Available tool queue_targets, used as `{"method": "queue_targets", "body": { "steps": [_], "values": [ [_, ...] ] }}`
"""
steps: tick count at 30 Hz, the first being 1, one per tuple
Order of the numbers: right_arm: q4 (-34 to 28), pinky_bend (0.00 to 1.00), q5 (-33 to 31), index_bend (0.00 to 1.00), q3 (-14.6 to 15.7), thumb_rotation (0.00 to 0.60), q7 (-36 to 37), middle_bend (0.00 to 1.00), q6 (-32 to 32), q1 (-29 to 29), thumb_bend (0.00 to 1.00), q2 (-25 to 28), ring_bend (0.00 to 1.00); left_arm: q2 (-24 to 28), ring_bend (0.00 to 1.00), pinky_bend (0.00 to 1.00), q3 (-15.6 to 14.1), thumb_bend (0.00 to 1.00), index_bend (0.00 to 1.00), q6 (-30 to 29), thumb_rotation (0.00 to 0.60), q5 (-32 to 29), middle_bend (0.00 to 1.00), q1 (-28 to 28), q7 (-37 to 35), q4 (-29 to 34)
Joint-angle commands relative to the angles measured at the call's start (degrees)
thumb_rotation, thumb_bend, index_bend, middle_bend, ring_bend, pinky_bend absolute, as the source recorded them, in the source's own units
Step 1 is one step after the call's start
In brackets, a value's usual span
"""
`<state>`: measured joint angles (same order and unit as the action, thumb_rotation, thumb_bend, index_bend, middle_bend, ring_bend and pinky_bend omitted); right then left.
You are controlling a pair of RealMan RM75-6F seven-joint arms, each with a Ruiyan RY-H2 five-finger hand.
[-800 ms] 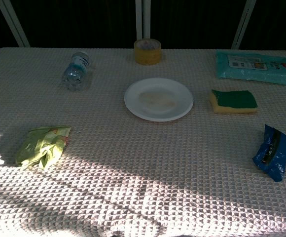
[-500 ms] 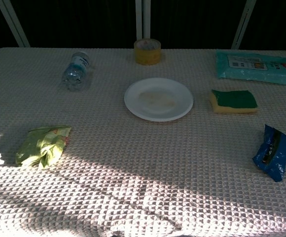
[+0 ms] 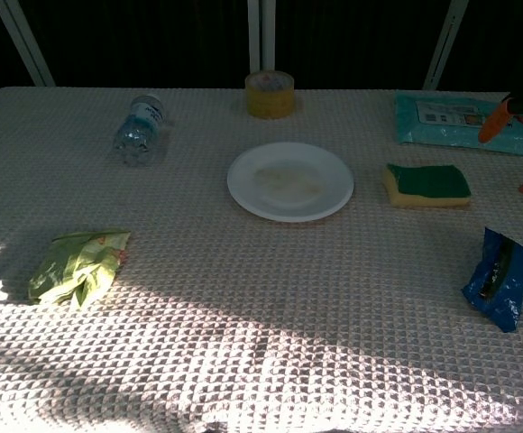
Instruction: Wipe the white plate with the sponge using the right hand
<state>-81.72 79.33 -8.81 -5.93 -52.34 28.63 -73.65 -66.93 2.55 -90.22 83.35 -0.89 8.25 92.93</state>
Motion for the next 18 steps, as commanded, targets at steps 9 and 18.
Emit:
{"method": "queue_targets", "body": {
  "steps": [9, 18],
  "values": [
    [10.5, 0.05, -1.1, 0.36, 0.1, 0.600, 2.3, 0.22, 2.5, 5.1, 0.10, -10.2, 0.05, 0.1, 0.11, 0.16, 0.3, 0.01, 0.17, 0.1, 0.600, -0.3, 0.12, 0.2, -0.4, -0.6],
    [14.9, 0.05, -1.3, 0.38, 0.3, 0.600, 5.4, 0.22, 2.9, 6.7, 0.10, -13.3, 0.05, 0.4, 0.11, 0.16, 0.6, 0.01, 0.17, 0.6, 0.600, -0.3, 0.12, -0.1, -0.2, -0.4]
  ]
}}
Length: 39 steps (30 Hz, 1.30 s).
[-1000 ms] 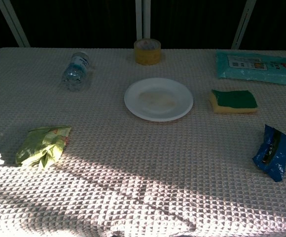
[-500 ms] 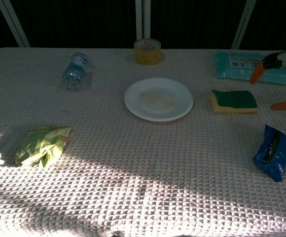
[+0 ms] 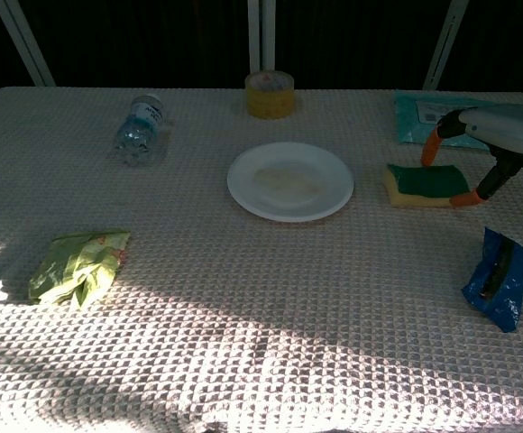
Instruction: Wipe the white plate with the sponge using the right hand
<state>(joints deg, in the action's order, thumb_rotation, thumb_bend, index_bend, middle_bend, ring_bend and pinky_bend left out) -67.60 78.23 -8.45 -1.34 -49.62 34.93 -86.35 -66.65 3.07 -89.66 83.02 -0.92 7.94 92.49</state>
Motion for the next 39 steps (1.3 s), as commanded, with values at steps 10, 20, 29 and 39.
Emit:
{"method": "queue_targets", "body": {
  "steps": [10, 20, 29, 39],
  "values": [
    [3.1, 0.05, -0.5, 0.23, 0.4, 0.600, 2.2, 0.23, 1.7, 2.1, 0.12, -2.1, 0.05, 0.7, 0.11, 0.16, 0.0, 0.01, 0.17, 0.1, 0.600, -0.2, 0.12, 0.2, 0.6, 0.7],
    [4.5, 0.05, -0.2, 0.40, 1.2, 0.600, 3.2, 0.34, 1.7, 2.6, 0.18, -2.7, 0.10, 1.0, 0.11, 0.16, 0.0, 0.01, 0.18, -0.1, 0.600, 0.0, 0.12, 0.3, 0.9, 1.2],
    [1.3, 0.08, 3.5, 0.49, 1.3, 0.600, 0.6, 0.39, -2.0, 3.8, 0.19, 1.1, 0.14, 1.3, 0.11, 0.16, 0.0, 0.01, 0.18, -0.6, 0.600, 0.2, 0.12, 0.6, 0.9, 1.3],
    [-0.9, 0.08, 4.7, 0.50, -1.4, 0.600, -14.8, 0.38, 6.7, 15.5, 0.21, -1.2, 0.14, 1.5, 0.11, 0.16, 0.1, 0.01, 0.18, -1.4, 0.600, 0.6, 0.12, 1.0, 1.3, 1.7]
  ]
}}
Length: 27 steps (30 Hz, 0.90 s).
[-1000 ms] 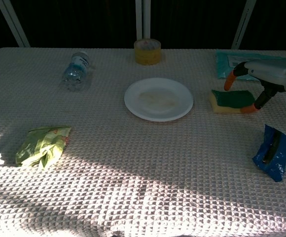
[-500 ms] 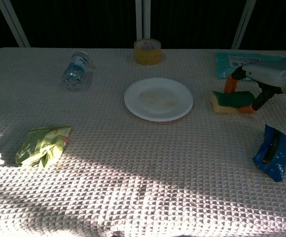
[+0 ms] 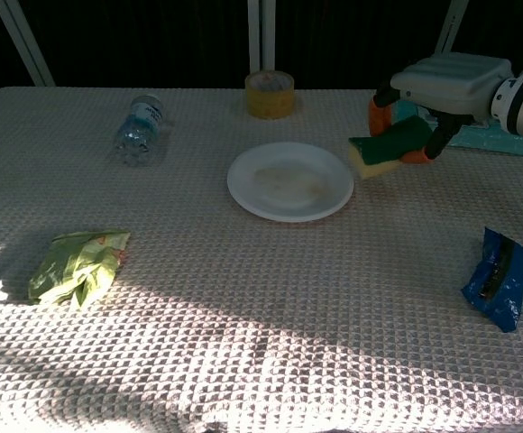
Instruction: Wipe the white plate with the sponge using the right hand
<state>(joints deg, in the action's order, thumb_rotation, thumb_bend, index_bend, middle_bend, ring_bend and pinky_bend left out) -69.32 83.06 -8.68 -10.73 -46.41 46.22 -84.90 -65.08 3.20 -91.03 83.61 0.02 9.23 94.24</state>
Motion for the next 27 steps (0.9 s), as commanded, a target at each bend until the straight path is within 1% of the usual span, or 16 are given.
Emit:
{"method": "queue_targets", "body": {
  "steps": [1, 5, 10, 16, 20, 24, 27],
  "values": [
    [1.9, 0.08, -0.7, 0.50, -1.5, 0.600, -7.0, 0.38, 4.4, 5.3, 0.22, -4.1, 0.14, -0.1, 0.11, 0.16, 0.1, 0.01, 0.18, 0.0, 0.600, -0.1, 0.12, 0.1, -0.1, -0.1],
    [5.5, 0.08, -2.0, 0.51, -1.7, 0.600, -10.9, 0.38, 7.0, 8.5, 0.23, -8.1, 0.14, -0.1, 0.11, 0.16, -0.1, 0.01, 0.18, 0.2, 0.600, -0.2, 0.12, 0.1, -0.5, -0.6],
    [10.6, 0.08, -2.2, 0.52, -0.7, 0.600, -16.8, 0.38, 9.8, 11.9, 0.24, -12.2, 0.14, -0.3, 0.11, 0.16, -0.1, 0.01, 0.18, -0.1, 0.600, -0.5, 0.12, 0.6, -1.4, -1.3],
    [13.6, 0.08, -3.0, 0.52, 0.5, 0.600, -18.4, 0.38, 10.9, 13.1, 0.25, -15.3, 0.14, -0.5, 0.11, 0.16, -0.1, 0.01, 0.18, -0.1, 0.600, -0.6, 0.12, 0.8, -2.2, -2.0],
    [13.4, 0.08, -2.7, 0.53, 0.5, 0.600, -18.0, 0.38, 9.0, 13.0, 0.25, -15.0, 0.14, -0.6, 0.11, 0.16, -0.1, 0.01, 0.18, -0.3, 0.600, -0.5, 0.12, 0.9, -2.7, -2.4],
    [10.7, 0.08, -2.2, 0.53, 0.3, 0.600, -18.5, 0.38, 6.5, 12.6, 0.25, -11.8, 0.14, -0.6, 0.11, 0.16, 0.0, 0.01, 0.18, -0.5, 0.600, -0.3, 0.12, 1.0, -2.9, -2.7],
    [9.5, 0.07, -2.2, 0.53, 0.7, 0.600, -20.0, 0.38, 6.8, 12.8, 0.25, -10.5, 0.14, -0.7, 0.11, 0.16, 0.0, 0.01, 0.18, -0.7, 0.600, 0.0, 0.12, 1.0, -2.9, -2.6]
  ]
}}
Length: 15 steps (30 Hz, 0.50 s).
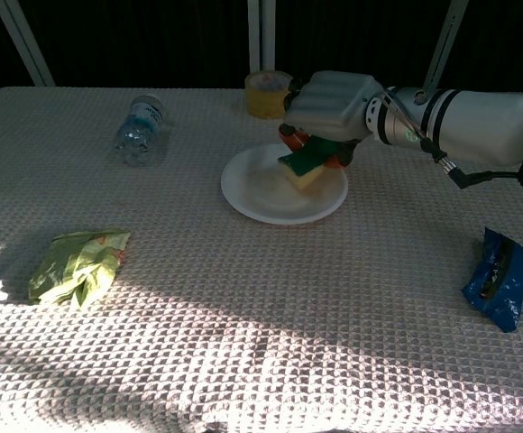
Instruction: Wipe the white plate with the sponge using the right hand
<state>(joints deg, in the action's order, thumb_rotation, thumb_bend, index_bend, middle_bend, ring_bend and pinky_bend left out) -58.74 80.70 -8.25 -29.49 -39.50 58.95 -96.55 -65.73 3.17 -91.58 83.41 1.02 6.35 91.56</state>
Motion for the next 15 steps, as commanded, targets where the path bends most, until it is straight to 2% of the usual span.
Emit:
{"method": "queue_targets", "body": {
  "steps": [1, 9, 15],
  "values": [
    [-1.3, 0.07, 0.0, 0.53, 0.7, 0.600, -2.1, 0.38, 0.5, 0.3, 0.25, 1.3, 0.14, -0.1, 0.11, 0.16, 0.1, 0.01, 0.18, -0.2, 0.600, 0.3, 0.12, 0.0, 0.1, 0.1],
    [1.7, 0.04, -0.7, 0.53, 3.0, 0.600, -8.2, 0.38, 3.3, 1.8, 0.26, -1.8, 0.14, 0.0, 0.11, 0.16, 0.0, 0.01, 0.18, -0.8, 0.600, 0.5, 0.12, 0.3, 0.5, 0.5],
    [0.9, 0.03, -1.5, 0.53, 2.2, 0.600, -9.3, 0.38, 1.2, 1.7, 0.26, -1.1, 0.14, 0.0, 0.11, 0.16, 0.1, 0.01, 0.18, -1.1, 0.600, 0.5, 0.12, 0.6, 0.6, 0.5]
  ]
}}
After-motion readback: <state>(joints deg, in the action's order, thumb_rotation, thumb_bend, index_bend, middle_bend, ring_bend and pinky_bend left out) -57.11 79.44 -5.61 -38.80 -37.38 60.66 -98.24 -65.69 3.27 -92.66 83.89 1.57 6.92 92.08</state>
